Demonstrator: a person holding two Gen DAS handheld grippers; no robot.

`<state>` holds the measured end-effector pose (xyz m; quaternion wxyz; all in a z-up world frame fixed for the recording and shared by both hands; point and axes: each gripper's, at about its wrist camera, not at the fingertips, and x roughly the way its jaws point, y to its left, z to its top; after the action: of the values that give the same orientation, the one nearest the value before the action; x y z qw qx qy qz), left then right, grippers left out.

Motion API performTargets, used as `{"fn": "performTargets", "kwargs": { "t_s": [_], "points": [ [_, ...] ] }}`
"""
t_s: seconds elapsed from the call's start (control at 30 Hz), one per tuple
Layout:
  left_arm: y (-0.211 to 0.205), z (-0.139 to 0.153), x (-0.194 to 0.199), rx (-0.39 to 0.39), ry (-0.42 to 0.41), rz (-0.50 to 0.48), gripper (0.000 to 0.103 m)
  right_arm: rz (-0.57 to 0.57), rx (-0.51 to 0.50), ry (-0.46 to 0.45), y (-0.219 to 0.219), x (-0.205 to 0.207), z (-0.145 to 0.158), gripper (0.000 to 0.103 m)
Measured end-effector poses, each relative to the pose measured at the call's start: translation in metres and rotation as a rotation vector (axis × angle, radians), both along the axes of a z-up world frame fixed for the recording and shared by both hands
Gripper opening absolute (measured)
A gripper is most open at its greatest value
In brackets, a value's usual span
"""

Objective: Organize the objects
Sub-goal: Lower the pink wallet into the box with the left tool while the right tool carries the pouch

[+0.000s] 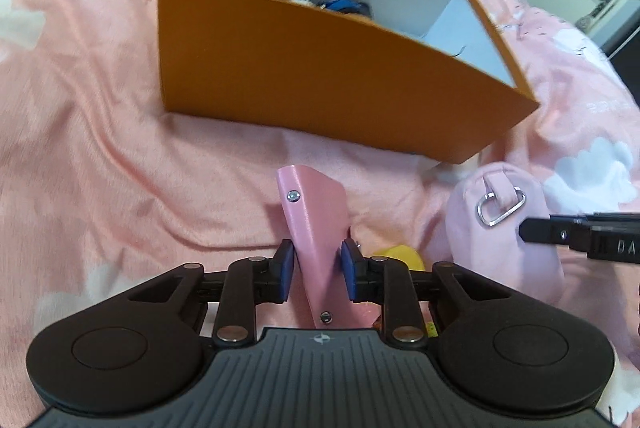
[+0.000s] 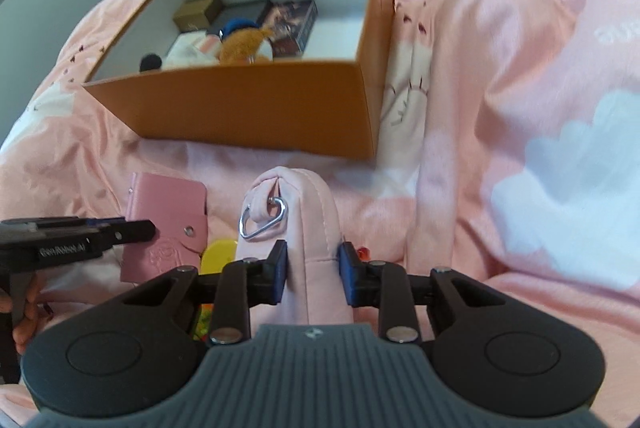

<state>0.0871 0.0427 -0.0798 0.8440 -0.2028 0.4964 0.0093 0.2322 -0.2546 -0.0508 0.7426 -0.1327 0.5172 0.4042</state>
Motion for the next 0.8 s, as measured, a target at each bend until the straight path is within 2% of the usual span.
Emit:
{"fn": "performTargets", "kwargs": {
  "t_s": [0.17, 0.33, 0.43, 0.57, 0.8],
  "points": [
    [0.014, 0.007, -0.006, -0.093, -0.046, 0.014, 0.02, -0.008, 0.043, -0.034, -0.004, 0.002, 0.02, 0.029],
    [0.021, 0.022, -0.01, -0.147, -0.101, 0.029, 0.019, -0.007, 0.087, -0.061, -0.007, 0.005, 0.039, 0.028],
    [0.024, 0.036, -0.012, -0.194, -0.142, 0.041, 0.018, -0.009, 0.131, -0.04, -0.007, 0.009, 0.05, 0.028],
    [0.024, 0.06, -0.01, -0.194, -0.208, 0.042, 0.018, -0.006, 0.187, -0.032, -0.004, 0.015, 0.067, 0.028],
    [0.031, 0.104, 0.008, -0.237, -0.353, 0.036, 0.018, -0.013, 0.255, -0.123, 0.014, 0.032, 0.102, 0.027]
  ]
}}
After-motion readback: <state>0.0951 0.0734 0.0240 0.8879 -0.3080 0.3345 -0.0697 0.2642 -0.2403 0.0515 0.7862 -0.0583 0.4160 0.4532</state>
